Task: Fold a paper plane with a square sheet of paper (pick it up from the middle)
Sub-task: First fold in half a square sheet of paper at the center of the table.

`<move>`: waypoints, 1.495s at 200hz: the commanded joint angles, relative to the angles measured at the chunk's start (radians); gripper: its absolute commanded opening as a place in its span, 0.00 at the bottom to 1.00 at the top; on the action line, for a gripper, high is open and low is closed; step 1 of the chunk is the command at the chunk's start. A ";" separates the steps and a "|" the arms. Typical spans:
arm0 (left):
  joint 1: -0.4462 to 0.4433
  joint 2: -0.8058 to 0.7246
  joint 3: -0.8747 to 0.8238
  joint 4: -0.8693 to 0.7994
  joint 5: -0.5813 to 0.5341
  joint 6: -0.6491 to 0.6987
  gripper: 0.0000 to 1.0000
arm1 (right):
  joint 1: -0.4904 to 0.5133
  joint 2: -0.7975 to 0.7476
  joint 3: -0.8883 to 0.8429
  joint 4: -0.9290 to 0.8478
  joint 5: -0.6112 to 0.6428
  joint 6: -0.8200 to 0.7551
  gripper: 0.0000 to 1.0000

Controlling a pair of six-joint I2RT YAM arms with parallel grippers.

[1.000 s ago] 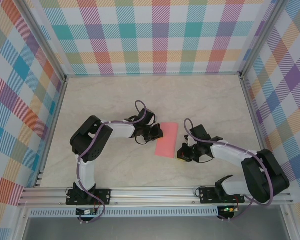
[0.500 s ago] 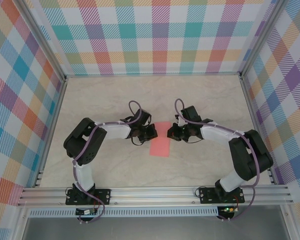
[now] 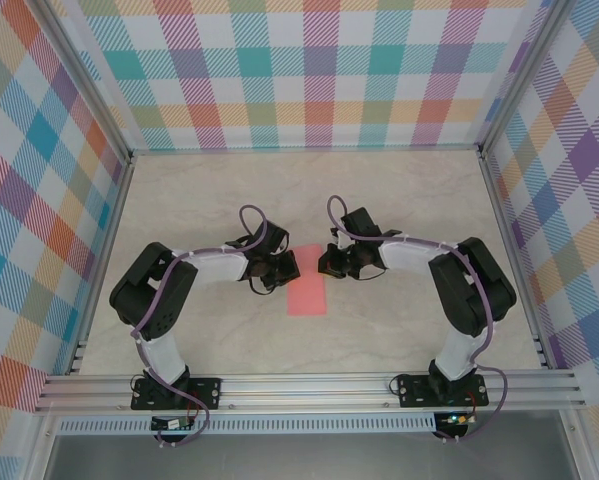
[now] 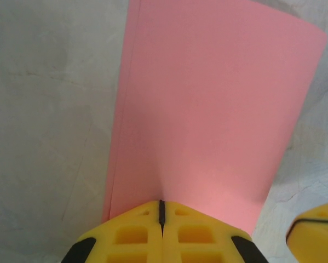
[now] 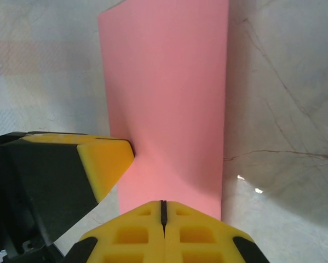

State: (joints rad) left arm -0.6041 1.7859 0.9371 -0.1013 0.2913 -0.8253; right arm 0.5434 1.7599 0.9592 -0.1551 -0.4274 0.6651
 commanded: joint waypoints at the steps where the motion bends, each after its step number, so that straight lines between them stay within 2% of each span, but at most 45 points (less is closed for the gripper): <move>1: 0.012 -0.033 0.051 -0.019 0.063 0.057 0.00 | 0.000 0.007 -0.007 0.023 -0.004 -0.014 0.00; 41: 0.008 0.011 0.088 0.104 0.188 0.078 0.01 | 0.000 -0.073 -0.150 0.164 -0.002 0.075 0.00; 83: -0.009 0.083 0.158 0.108 0.220 0.119 0.01 | 0.000 -0.057 -0.216 0.278 -0.066 0.139 0.00; 121: -0.015 0.143 0.203 0.083 0.212 0.144 0.00 | 0.000 -0.083 -0.222 0.264 -0.036 0.135 0.00; 166: -0.016 0.187 0.214 0.089 0.223 0.148 0.00 | 0.000 -0.046 -0.214 0.280 -0.076 0.136 0.00; 299: -0.016 0.210 0.197 0.107 0.219 0.172 0.00 | 0.003 0.024 -0.192 0.249 -0.092 0.106 0.00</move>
State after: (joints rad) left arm -0.6136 1.9888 1.1290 0.0002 0.4896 -0.6815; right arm 0.5434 1.7561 0.7460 0.1047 -0.5068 0.7929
